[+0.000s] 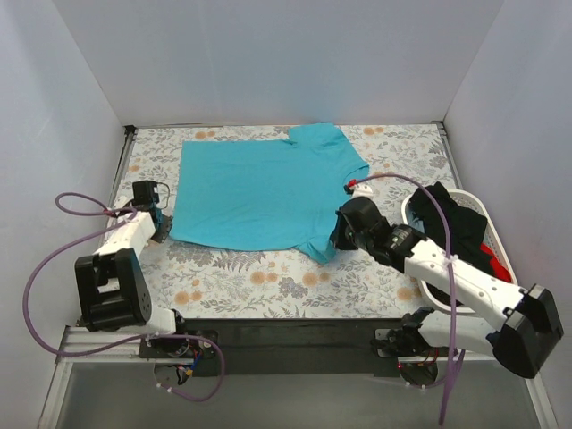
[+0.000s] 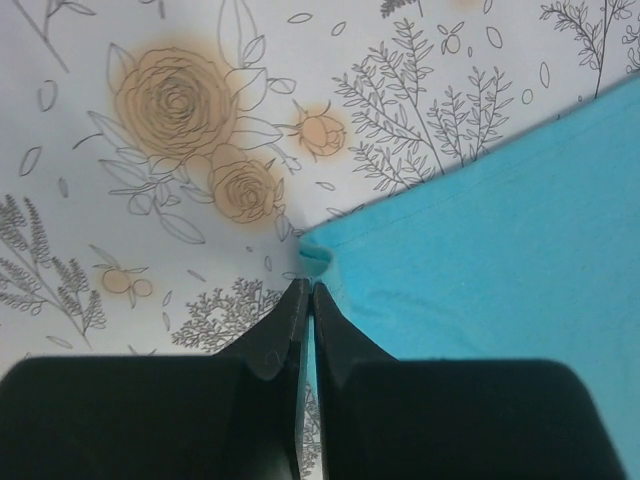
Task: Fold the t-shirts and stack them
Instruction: Fold the tshirt
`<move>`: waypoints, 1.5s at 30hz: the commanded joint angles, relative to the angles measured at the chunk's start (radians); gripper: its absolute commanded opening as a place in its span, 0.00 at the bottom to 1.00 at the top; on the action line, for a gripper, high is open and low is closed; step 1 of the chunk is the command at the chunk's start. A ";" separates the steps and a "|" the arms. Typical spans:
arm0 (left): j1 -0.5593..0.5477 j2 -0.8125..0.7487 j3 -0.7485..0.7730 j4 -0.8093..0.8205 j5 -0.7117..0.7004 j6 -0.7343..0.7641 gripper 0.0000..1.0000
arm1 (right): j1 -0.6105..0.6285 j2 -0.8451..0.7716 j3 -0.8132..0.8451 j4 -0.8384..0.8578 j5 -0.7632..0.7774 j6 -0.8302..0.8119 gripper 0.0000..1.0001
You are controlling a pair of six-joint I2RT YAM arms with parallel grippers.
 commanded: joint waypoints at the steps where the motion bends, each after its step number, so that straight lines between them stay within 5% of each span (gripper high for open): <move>1: -0.002 0.067 0.085 0.023 0.028 0.008 0.00 | -0.065 0.084 0.125 0.040 0.025 -0.101 0.01; 20: -0.012 0.381 0.401 -0.013 0.068 -0.006 0.00 | -0.325 0.456 0.449 0.100 -0.184 -0.194 0.01; 45: 0.029 0.358 0.452 -0.007 0.149 0.016 0.00 | -0.437 0.577 0.575 0.102 -0.262 -0.204 0.01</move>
